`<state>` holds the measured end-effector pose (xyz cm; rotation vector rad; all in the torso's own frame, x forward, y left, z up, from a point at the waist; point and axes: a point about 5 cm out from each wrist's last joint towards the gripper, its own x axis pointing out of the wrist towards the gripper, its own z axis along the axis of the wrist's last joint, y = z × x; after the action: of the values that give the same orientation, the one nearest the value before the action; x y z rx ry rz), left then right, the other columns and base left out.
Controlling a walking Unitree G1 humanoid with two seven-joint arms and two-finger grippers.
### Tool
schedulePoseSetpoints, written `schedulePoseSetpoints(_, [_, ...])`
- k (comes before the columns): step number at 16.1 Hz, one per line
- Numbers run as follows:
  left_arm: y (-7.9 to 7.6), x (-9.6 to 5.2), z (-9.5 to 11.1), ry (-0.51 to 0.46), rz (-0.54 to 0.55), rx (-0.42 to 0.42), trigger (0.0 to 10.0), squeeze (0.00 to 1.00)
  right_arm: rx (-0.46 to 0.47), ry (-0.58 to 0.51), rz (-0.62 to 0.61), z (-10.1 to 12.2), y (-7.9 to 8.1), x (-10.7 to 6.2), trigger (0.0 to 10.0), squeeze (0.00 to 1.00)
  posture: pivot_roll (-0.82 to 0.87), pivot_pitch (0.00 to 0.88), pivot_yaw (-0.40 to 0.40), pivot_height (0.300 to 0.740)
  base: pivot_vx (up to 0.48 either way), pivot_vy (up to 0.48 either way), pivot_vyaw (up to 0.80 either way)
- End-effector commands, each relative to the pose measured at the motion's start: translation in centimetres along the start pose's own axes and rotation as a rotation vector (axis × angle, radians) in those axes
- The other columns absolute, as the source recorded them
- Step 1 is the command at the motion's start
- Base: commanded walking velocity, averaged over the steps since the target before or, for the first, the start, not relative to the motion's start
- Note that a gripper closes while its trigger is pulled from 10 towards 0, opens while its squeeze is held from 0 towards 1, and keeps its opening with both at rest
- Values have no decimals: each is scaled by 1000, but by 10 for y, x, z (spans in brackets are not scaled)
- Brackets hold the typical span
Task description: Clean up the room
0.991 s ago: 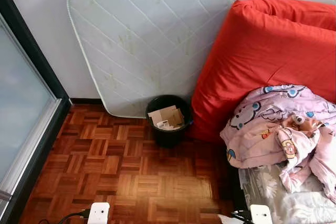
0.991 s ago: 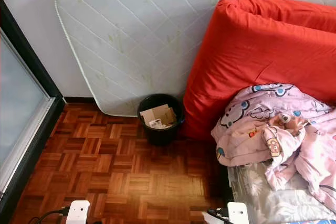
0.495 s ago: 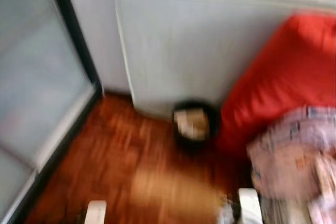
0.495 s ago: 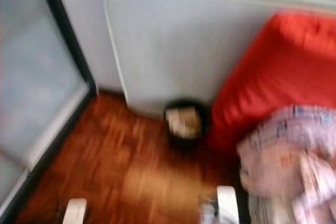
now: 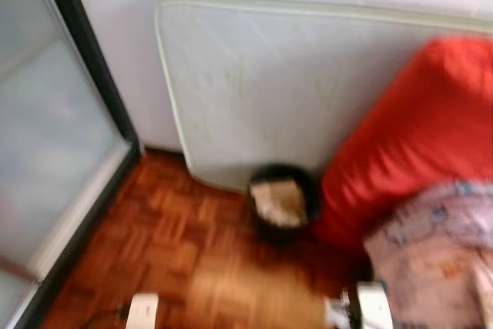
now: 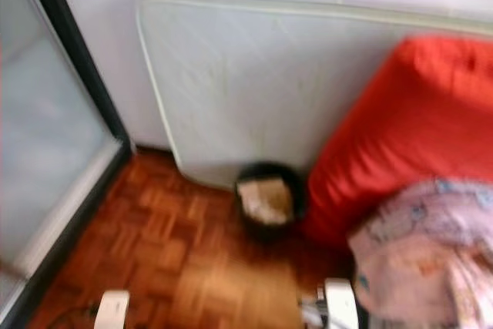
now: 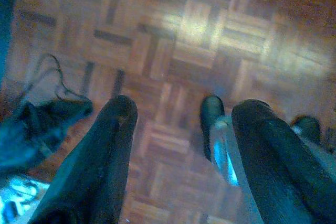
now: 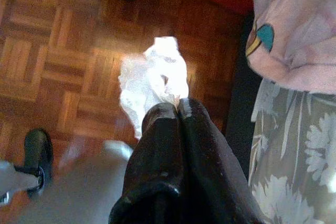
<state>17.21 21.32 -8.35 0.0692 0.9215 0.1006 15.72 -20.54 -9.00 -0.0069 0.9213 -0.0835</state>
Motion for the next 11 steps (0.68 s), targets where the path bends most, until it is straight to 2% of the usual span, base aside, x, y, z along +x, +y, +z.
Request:
schedulePoseSetpoints(1, [-5, -1, -6, 29, -15, 12, 10000, 0, 1, 27, -24, -10, -12, -4, 10000, 0, -3, 73, -9, 740, 266, 0, 0])
schedulePoseSetpoints(5, [-2, -2, -9, 37, -10, 12, 10000, 0, 11, 45, -38, -17, -19, -7, 10000, 0, -3, 74, -9, 740, 268, 0, 0])
schedulePoseSetpoints(11, [-4, -2, -11, 39, -12, 12, 10000, 0, 18, 45, -19, -17, -1, -5, 10000, 0, -2, 74, -9, 740, 268, 0, 0])
